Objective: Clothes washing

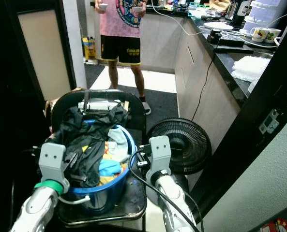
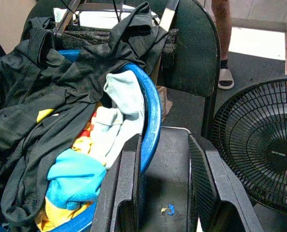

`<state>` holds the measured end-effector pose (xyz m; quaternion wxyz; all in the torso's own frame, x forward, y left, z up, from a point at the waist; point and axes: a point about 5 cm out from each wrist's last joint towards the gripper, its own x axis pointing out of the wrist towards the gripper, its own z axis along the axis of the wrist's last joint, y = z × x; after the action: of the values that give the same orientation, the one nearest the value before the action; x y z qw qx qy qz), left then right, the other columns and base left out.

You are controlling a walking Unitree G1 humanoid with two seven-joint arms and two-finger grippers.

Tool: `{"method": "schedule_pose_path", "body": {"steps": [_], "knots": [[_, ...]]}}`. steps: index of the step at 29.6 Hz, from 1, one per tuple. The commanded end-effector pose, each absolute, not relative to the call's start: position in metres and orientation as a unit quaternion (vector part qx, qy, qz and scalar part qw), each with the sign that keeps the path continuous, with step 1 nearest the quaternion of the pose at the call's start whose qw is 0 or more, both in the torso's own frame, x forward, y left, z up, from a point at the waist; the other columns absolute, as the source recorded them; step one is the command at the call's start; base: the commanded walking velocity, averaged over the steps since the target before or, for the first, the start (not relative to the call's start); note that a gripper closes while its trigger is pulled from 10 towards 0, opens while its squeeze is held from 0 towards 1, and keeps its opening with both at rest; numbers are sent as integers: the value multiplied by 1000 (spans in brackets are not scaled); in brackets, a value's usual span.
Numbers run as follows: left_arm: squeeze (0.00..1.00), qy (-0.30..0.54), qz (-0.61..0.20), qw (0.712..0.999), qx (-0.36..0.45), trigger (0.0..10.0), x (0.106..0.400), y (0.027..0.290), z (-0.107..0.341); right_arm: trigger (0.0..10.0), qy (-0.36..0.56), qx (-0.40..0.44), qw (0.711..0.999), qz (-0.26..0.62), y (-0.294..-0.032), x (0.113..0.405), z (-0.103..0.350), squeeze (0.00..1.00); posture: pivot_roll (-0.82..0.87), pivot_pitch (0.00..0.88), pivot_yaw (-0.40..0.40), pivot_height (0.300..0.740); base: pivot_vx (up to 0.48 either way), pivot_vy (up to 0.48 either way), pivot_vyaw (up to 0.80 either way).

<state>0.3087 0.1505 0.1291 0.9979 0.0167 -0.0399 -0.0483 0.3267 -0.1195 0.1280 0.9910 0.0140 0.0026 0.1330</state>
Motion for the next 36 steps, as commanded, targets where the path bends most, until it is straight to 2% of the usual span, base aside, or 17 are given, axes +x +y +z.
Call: {"method": "schedule_pose_path", "body": {"steps": [1,12,20,27,36], "knots": [[0,-30,-46,998,21,10000,309,152,125,10000,13,15,992,127,-125,325,122,0,-21,32,2,740,0,0,0],[0,-36,-48,998,26,10000,311,147,129,10000,9,22,992,122,-134,323,122,0,-9,29,1,740,0,0,0],[0,-30,-51,998,26,10000,312,149,127,10000,5,33,993,112,-134,319,122,0,-39,41,43,740,0,0,0],[0,-26,-68,997,23,10000,314,140,124,10000,7,33,995,96,-143,312,120,0,-55,48,71,740,0,0,0],[0,-21,-66,997,19,10000,320,148,126,10000,6,35,995,90,-136,312,119,0,-60,41,90,740,0,0,0]]}}
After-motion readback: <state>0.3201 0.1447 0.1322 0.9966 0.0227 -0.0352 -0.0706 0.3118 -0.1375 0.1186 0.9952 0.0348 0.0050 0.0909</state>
